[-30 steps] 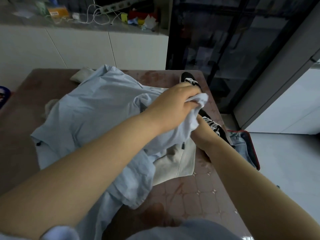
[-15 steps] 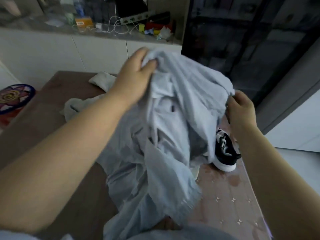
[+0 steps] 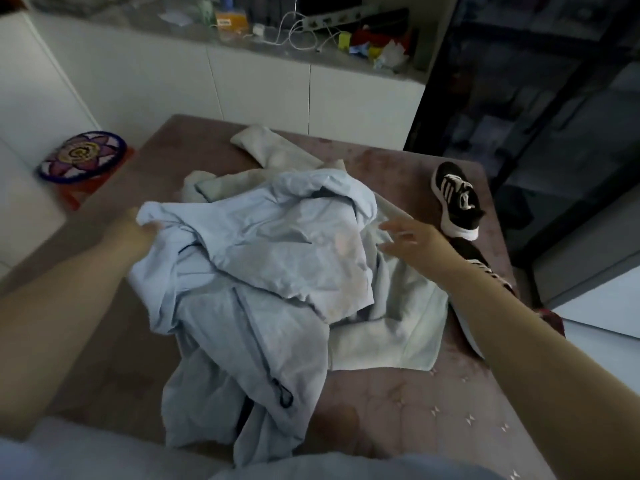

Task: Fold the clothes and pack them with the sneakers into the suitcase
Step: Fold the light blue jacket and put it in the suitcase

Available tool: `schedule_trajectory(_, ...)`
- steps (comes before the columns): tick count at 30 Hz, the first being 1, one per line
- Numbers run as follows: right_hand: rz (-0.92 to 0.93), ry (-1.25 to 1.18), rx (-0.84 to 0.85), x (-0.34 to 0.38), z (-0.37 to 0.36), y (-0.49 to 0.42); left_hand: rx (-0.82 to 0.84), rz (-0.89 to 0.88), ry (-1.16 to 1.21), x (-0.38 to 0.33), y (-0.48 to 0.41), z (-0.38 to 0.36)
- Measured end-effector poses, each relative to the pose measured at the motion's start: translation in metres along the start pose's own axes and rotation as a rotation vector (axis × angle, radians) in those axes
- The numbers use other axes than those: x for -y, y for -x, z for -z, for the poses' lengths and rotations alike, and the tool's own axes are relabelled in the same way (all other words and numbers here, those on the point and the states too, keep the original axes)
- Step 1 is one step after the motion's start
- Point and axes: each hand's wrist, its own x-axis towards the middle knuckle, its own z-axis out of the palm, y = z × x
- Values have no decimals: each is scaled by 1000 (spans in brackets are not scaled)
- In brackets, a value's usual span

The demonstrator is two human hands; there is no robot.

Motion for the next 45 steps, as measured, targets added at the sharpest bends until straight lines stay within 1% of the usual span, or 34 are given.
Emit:
schedule_trajectory(1,-10,81,90,1,-9,1,77,2,12,-26,33,6)
schedule_trajectory(2,-28,147,192,2,-20,3,115,-11,46,-75,90,28)
schedule_trajectory(4,-37,283,400,4,-48,10,152,-45,124,-90,111,25)
schedule_trajectory(5,-5,401,453,4,-65,14,167,-54,147,-93,115,27)
schedule_trajectory(6,41,523,427,2,-80,17,180,-23,157,-88,115,26)
schedule_trajectory(7,84,591,327,0,-89,16,178,1,167,-86,118,26)
schedule_trajectory(8,101,583,204,4,-91,13,176,7,159,-83,124,28)
schedule_trajectory(9,99,507,96,8,-86,7,150,-27,132,-78,128,27)
schedule_trajectory(11,97,323,-20,18,-63,-8,154,-142,60,-71,136,31)
schedule_trajectory(13,107,192,-120,33,-28,-21,150,-216,69,-63,130,35)
schedule_trajectory(15,67,72,-265,51,10,-28,129,-265,113,-63,125,46)
schedule_trajectory(17,80,14,-422,67,46,-27,145,-273,178,-67,120,56)
schedule_trajectory(19,131,58,-532,81,78,-21,158,-297,210,-80,114,67)
schedule_trajectory(21,159,116,-583,93,100,-16,149,-367,180,-97,103,77)
schedule_trajectory(23,133,156,-575,99,117,-19,119,-468,98,-116,89,84)
schedule_trajectory(25,73,287,-488,109,131,-23,98,-526,15,-132,76,84)
schedule_trajectory(26,49,349,-412,116,136,-26,89,-525,-23,-140,72,83)
schedule_trajectory(28,-19,504,-242,132,141,-34,92,-479,-105,-148,60,79)
schedule_trajectory(30,-107,761,-113,145,137,-49,107,-433,-159,-145,49,75)
schedule_trajectory(31,-105,885,-101,151,133,-60,118,-414,-182,-142,45,74)
schedule_trajectory(32,-66,968,-144,156,126,-72,128,-392,-205,-136,39,72)
schedule_trajectory(33,-14,1000,-243,161,118,-85,136,-358,-225,-130,33,70)
schedule_trajectory(34,35,969,-391,166,110,-99,137,-321,-240,-125,30,68)
schedule_trajectory(35,91,882,-530,171,100,-111,128,-284,-252,-120,27,67)
schedule_trajectory(36,168,767,-595,176,85,-121,105,-252,-257,-117,24,66)
schedule_trajectory(37,274,665,-549,183,67,-126,75,-217,-263,-113,21,64)
schedule_trajectory(38,395,601,-427,187,50,-129,50,-168,-267,-110,19,63)
schedule_trajectory(39,500,608,-291,188,33,-129,38,-115,-269,-107,19,61)
schedule_trajectory(40,580,658,-192,184,19,-130,44,-65,-281,-103,19,59)
schedule_trajectory(41,613,712,-131,175,10,-132,62,-17,-311,-98,21,57)
schedule_trajectory(42,615,745,-127,162,4,-137,84,27,-348,-91,22,54)
schedule_trajectory(43,595,742,-166,148,-1,-140,105,59,-381,-83,23,51)
schedule_trajectory(44,514,681,-210,129,-3,-145,122,87,-390,-74,24,47)
schedule_trajectory(45,376,600,-233,112,-3,-146,134,111,-377,-67,24,43)
